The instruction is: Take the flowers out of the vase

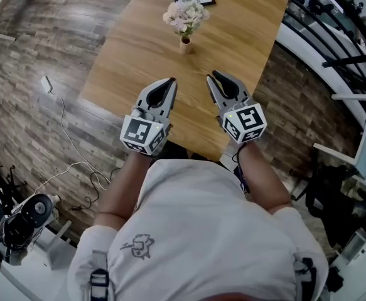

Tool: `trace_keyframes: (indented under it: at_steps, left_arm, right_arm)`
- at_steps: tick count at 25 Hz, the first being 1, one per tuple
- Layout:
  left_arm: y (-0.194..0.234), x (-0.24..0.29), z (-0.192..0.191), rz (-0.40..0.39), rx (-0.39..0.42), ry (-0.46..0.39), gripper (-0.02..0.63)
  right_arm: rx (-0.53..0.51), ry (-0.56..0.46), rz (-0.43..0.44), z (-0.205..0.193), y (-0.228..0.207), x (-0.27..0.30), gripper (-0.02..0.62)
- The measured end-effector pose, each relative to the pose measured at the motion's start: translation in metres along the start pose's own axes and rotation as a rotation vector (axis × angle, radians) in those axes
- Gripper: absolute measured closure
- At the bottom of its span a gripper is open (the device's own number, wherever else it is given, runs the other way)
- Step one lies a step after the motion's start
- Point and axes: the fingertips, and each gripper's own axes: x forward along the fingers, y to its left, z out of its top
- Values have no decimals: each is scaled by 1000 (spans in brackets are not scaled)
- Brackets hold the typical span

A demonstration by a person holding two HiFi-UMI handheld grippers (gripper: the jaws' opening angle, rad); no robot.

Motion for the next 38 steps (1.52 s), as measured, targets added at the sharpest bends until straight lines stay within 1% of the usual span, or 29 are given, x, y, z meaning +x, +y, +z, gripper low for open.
trace_keyframes:
  at_steps: [3,11,17,19,20,22,25,31,38]
  left_arm:
    - [18,10,-3,-18,-21,3,601]
    - [64,42,-20,-57,-22,52,602]
    - [88,68,-37,-84,-24,89,603]
    - [95,75,-42,-90,-24,99,602]
    - [98,78,-44,-92,-25,104,603]
    - [105,84,-48,-97,-28,114,601]
    - [112,89,-55,-99,-41,126,601]
    - [118,95,-70,-103,-74,147,603]
    - [127,97,-77,-97,-97,157,603]
  right_arm:
    - [14,28,-9,-9,-9,25,505]
    - [51,80,-60,-35,-38,87,459]
    - [54,130,-74,-58,-55,131,428]
    - [75,156,-78,-70,-60,143,417]
    - [90,169,-82,-76,-64,149,402]
    - [103,189,-91,-85,-70,160,385]
    - [88,206,-110,-91,-77,172,374]
    - [71,251,-127,-105,-86,195,365]
    - [82,261,-149,-110,-91,210,365]
